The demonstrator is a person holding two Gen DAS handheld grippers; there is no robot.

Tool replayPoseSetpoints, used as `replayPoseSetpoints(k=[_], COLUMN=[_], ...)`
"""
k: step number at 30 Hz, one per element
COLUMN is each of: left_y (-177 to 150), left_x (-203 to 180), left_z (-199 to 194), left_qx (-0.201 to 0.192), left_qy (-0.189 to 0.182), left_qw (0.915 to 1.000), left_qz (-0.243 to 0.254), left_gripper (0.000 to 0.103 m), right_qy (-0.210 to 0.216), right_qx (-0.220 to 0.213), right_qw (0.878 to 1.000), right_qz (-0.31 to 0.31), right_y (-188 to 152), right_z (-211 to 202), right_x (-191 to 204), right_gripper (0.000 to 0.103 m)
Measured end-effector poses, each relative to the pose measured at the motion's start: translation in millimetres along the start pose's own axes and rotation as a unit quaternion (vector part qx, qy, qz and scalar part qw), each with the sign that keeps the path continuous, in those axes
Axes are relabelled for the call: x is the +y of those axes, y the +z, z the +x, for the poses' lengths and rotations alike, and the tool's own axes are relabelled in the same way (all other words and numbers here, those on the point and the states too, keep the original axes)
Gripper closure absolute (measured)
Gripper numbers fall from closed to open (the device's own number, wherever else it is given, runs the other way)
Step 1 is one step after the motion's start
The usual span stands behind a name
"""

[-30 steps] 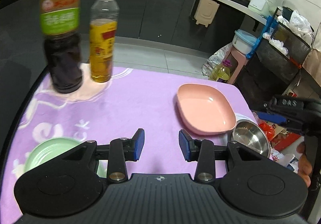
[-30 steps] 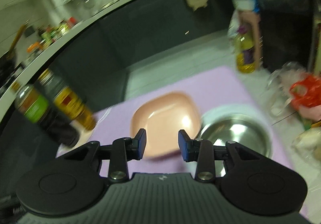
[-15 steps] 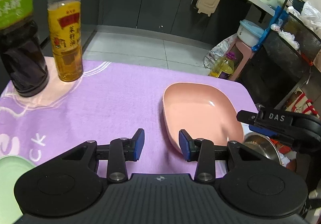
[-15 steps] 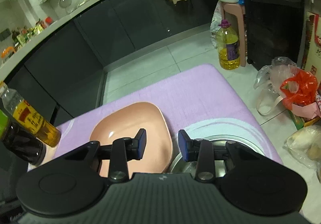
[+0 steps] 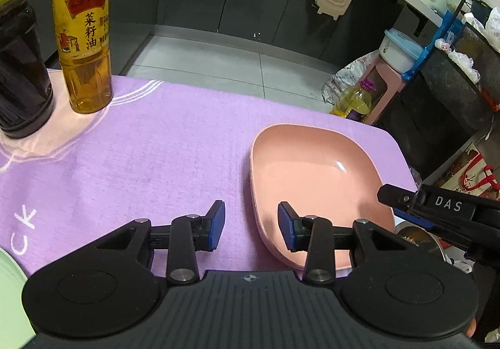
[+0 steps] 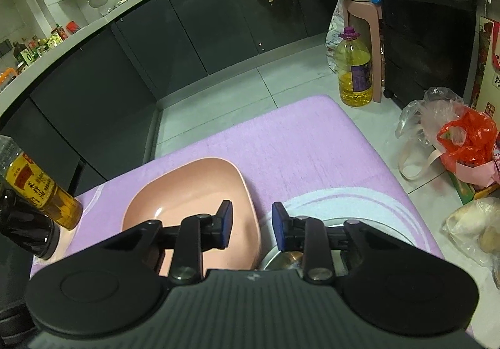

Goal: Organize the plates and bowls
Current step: 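Move both grippers to the pink square dish's rim, then close both grippers on the pink dish's rim and lift it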

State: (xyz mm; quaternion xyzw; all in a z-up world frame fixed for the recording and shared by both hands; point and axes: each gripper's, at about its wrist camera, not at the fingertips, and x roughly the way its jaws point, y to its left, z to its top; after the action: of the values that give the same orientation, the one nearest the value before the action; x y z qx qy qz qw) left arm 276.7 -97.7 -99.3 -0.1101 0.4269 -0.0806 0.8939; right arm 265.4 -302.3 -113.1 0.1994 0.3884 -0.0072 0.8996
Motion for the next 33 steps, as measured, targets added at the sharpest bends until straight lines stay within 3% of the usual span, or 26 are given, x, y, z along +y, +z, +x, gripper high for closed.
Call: replayPoseSetpoints(k=[6,11,15,25,33], left_y=[0,-2,-4,0,-7], left_x=[-2,-5,-8,13,39], left_z=[6,12,4,-23,-68], left_qx=[0.007,0.008,-0.004,-0.020,-0.054], left_qy=[0.004,-0.007,0.000,-0.003,0.002], left_qw=[1.0000,0.9997,0.9994,0.9997,0.9985], left_qz=[0.003,0.021,0.034,0.015,-0.002], left_gripper=[0.073,0.091,0.091,0.091,0.090], right_qy=[0.006,0.006,0.017,0.053,0.089], right_qx=[0.011,0.022,0.013,0.007,0.008], right_qw=[1.000,1.000,1.000,0.999,0.995], right_qz=[0.006,0.014,0.009,-0.011,-0.052], right_y=[-1,-3,-2,-1,-6], right_z=[9,16,8,-9,-25], right_x=[-3,-7,-4,13,36], right_gripper=[0.088,0.100,0.100,0.100,0.100])
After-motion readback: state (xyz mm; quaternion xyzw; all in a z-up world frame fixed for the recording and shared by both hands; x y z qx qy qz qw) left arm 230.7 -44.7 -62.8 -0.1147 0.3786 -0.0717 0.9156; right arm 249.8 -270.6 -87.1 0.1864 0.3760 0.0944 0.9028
